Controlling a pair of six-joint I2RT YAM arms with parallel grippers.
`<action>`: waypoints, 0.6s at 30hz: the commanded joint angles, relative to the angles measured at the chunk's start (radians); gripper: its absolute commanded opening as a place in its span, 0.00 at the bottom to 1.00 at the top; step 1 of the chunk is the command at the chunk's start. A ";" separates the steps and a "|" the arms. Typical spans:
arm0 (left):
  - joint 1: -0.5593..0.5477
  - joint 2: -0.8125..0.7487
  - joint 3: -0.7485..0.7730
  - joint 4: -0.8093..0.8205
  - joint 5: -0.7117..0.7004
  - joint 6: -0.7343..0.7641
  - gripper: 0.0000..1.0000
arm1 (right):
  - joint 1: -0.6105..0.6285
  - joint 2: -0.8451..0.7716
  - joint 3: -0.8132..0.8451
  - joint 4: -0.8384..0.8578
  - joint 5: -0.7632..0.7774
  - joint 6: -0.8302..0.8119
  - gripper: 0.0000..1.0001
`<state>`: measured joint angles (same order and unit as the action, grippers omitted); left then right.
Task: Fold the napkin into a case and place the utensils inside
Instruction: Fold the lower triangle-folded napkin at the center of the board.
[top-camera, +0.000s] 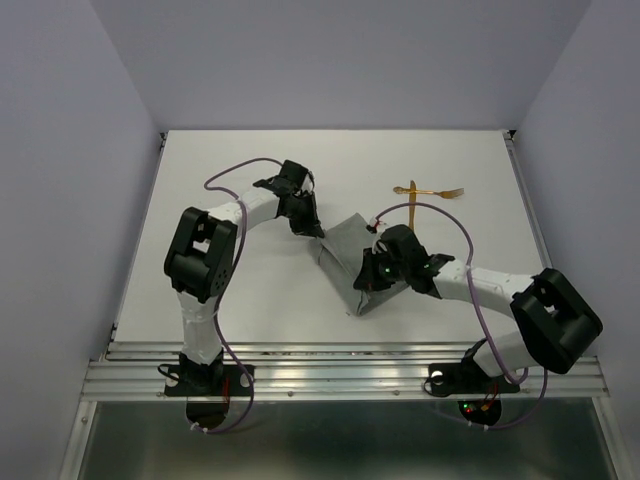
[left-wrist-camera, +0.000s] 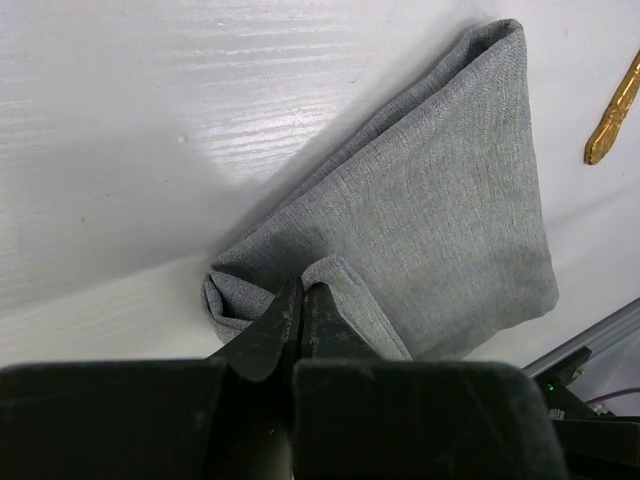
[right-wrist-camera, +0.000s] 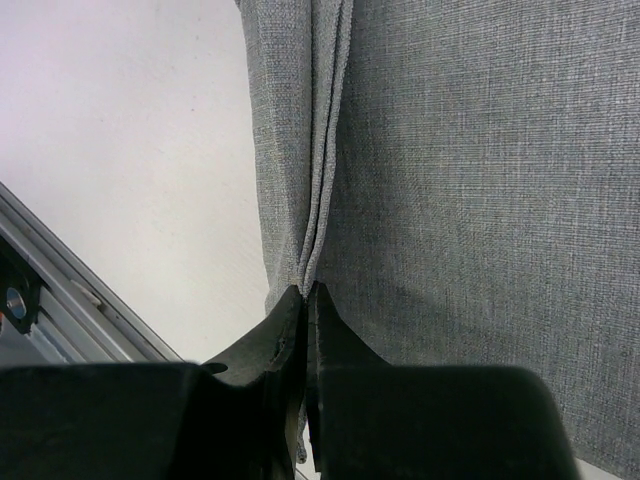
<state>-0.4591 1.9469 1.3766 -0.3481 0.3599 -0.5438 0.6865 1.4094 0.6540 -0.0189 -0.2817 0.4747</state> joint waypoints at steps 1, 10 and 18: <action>0.000 0.010 0.068 0.043 -0.039 0.002 0.00 | -0.016 0.016 -0.019 0.007 0.003 -0.013 0.01; -0.023 0.063 0.116 0.043 -0.045 0.018 0.10 | -0.025 0.077 -0.050 0.060 0.004 0.005 0.01; -0.036 0.011 0.137 0.023 -0.082 0.042 0.48 | -0.044 0.118 -0.077 0.115 -0.033 0.027 0.01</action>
<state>-0.4934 2.0224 1.4616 -0.3336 0.3218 -0.5304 0.6556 1.4990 0.5991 0.0650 -0.2932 0.4942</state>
